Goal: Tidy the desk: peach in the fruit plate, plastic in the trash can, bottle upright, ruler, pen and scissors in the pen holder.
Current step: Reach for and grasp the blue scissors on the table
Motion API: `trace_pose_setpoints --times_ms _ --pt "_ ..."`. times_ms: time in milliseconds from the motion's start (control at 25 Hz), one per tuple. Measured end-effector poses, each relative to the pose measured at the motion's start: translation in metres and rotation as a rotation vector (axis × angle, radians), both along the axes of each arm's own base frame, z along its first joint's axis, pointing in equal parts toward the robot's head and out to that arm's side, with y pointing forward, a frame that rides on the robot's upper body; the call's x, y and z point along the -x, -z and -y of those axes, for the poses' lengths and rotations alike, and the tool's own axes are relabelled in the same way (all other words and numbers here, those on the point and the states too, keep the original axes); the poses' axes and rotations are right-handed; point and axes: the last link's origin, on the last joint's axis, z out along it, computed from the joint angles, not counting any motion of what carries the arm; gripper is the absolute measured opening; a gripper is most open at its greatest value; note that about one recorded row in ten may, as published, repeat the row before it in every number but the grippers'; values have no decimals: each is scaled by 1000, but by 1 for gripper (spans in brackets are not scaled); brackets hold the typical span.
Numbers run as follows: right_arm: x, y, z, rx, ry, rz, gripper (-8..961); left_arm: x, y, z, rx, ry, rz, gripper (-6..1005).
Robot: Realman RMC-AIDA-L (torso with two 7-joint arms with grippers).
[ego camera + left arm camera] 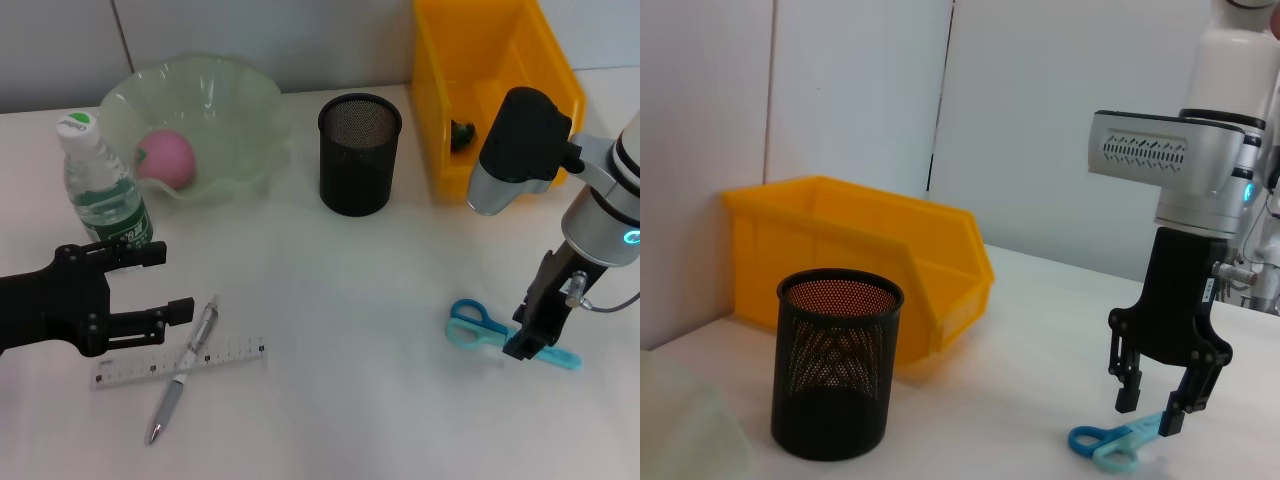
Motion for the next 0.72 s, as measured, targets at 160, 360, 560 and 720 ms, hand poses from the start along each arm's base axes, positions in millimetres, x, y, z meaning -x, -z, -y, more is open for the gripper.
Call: trace_pose_setpoints --times_ms 160,360,560,720 --pt "-1 1 -1 -4 -9 11 436 0 0 0 -2 0 2 815" --pt "-1 3 -2 -7 -24 17 433 0 -1 0 -5 -2 5 815" --pt "-2 6 -2 -4 -28 20 430 0 -1 0 -7 -3 7 815" --pt "-3 9 -1 6 -31 26 428 0 -1 0 -7 -3 8 815"
